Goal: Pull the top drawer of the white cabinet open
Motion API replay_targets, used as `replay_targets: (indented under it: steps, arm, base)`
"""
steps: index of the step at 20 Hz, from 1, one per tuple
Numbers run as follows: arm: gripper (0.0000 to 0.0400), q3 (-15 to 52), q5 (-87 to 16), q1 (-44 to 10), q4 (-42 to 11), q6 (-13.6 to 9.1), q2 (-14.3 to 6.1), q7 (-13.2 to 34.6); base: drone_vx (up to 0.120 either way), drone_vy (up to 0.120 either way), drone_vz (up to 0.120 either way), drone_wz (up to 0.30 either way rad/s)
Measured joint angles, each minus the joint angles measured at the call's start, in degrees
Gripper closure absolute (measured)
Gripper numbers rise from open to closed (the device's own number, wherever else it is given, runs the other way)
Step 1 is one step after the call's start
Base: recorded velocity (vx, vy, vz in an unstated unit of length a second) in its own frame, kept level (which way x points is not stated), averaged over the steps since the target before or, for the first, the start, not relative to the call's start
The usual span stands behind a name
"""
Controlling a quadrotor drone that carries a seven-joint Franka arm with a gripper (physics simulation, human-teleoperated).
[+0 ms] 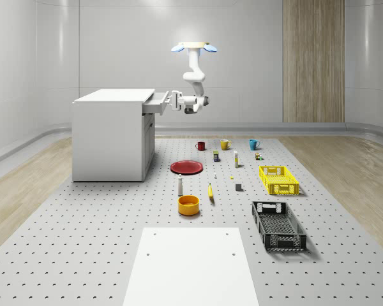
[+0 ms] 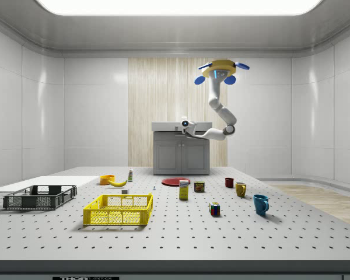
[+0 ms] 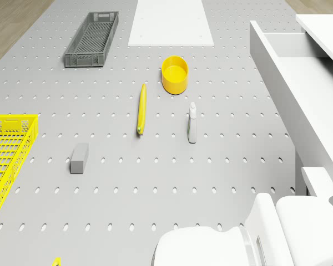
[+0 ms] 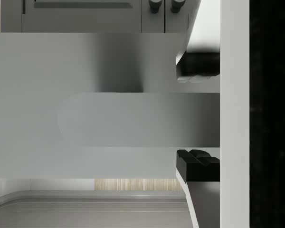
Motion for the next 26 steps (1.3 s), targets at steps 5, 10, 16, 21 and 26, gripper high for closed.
replay_targets:
  steps: [5, 10, 16, 21, 26]
  arm:
    - [0.0274, -0.8, -0.9, -0.1, -0.2, -0.5, -0.4, 0.2]
    - [0.0269, -1.6, -1.7, -0.1, -0.5, -0.7, -0.6, -1.1]
    - [0.0274, -3.0, -3.6, -0.1, -0.5, -1.2, -1.5, 1.9]
    - [0.0262, -5.0, -5.4, -0.3, -1.2, -2.3, -2.0, -0.2]
    - [0.0133, -5.5, -2.1, -5.5, -0.7, -12.0, 4.7, -2.0]
  base:
    - [0.000, 0.000, 0.000, 0.000]
    - [0.000, 0.000, 0.000, 0.000]
    - [0.000, 0.000, 0.000, 0.000]
    - [0.000, 0.000, 0.000, 0.000]
    - [0.000, 0.000, 0.000, 0.000]
